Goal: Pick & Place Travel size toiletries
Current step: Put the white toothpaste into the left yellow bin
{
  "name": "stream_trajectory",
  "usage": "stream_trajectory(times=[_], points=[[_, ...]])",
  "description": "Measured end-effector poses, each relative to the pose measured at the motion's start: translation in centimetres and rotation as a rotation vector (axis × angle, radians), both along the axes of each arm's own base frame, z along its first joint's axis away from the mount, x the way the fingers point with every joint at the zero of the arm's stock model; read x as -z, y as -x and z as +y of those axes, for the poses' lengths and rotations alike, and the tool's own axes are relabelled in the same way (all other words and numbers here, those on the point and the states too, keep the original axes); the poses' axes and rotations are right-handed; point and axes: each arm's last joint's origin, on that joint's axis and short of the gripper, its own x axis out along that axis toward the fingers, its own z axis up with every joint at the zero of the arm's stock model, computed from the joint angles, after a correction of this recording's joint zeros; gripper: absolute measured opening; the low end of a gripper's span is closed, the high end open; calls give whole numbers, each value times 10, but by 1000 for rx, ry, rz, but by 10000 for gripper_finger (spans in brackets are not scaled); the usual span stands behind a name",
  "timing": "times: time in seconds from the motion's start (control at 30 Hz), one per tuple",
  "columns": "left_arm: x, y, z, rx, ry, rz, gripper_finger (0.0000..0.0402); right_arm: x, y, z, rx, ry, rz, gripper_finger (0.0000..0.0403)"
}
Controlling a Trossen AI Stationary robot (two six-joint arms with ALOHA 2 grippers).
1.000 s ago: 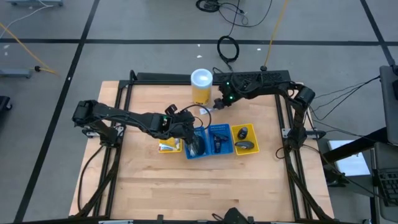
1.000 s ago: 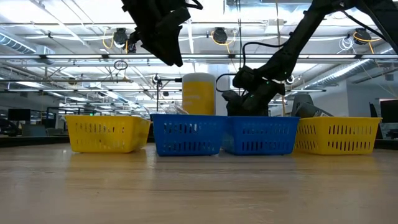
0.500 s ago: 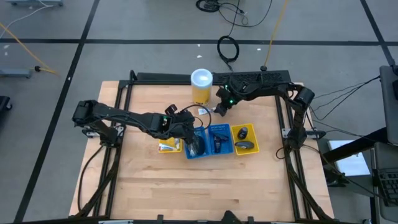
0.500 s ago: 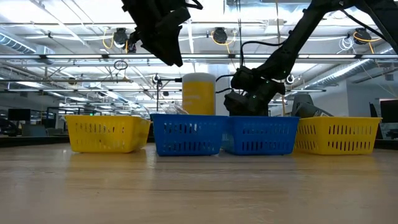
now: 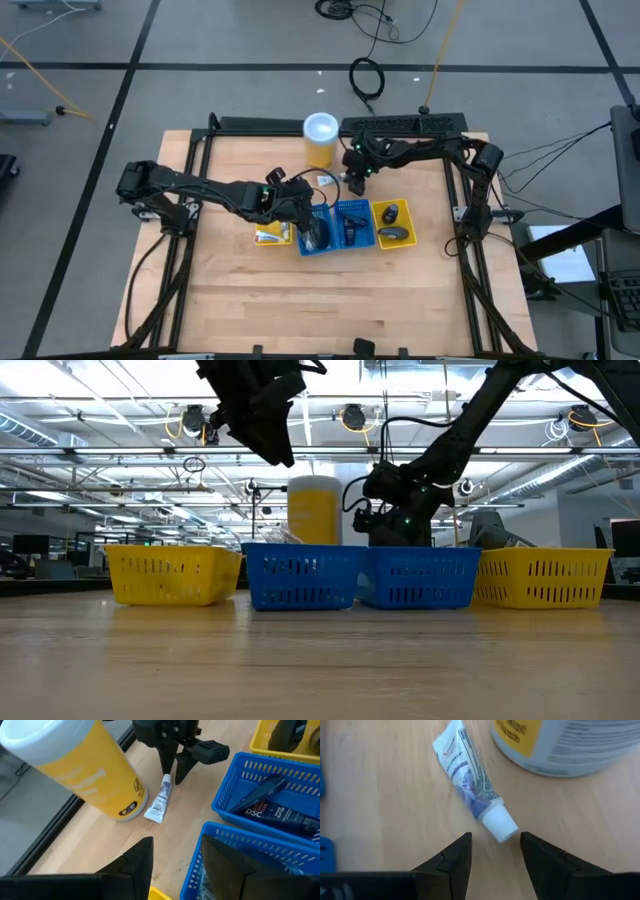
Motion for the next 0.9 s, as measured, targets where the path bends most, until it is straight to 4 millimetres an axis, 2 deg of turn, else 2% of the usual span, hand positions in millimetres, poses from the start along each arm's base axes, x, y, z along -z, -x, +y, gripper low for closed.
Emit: stream_trajectory(times=[0.37, 0.57, 0.9], points=[[0, 0, 0, 2, -2, 1, 166, -1, -3, 0, -80, 89, -8, 164], [0, 0, 0, 3, -3, 1, 166, -11, -6, -1, -95, 141, -70, 164], [0, 0, 0, 5, -12, 0, 166, -9, -8, 5, -128, 140, -58, 164]])
